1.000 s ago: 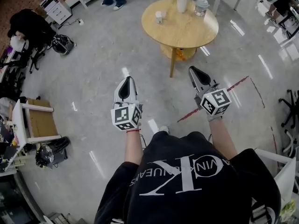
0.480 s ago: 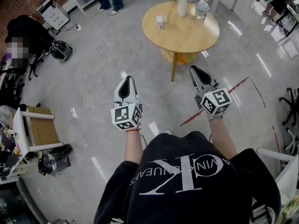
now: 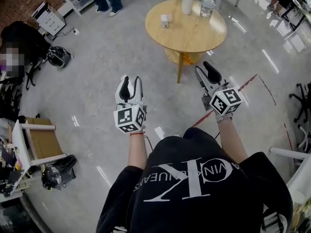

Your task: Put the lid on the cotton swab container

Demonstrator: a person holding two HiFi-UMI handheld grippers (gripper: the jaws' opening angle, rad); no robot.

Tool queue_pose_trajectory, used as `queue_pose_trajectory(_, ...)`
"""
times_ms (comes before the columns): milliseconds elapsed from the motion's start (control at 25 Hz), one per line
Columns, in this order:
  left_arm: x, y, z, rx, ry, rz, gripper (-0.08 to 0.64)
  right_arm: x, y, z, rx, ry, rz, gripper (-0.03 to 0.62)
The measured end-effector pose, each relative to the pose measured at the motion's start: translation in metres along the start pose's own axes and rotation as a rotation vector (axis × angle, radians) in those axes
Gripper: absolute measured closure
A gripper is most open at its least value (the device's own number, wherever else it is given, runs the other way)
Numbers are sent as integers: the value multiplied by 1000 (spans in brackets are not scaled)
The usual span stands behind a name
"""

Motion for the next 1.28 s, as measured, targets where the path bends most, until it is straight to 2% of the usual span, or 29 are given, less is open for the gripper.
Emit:
queue_pose_trajectory(320, -20, -14, -2, -18, 6, 32, 400, 4, -12, -15, -32, -21, -28, 365)
queue_pose_trajectory(520, -36, -30, -24, -52, 9, 41, 400, 18, -25, -47, -50, -16, -48, 353)
queue_pose_trajectory(840, -68, -20, -92, -44, 7, 37, 400, 54, -19, -122, -26, -15, -73, 353)
queue_pose_trajectory(1280, -85, -26, -186, -102, -51, 38, 399, 110, -25, -193, -77, -46, -121, 353)
Point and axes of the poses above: the fingertips, and each gripper's own axes: z backward along the fingers, x to its right, y out of its top, the point moved 5 cm from there along z, backward along the fingers
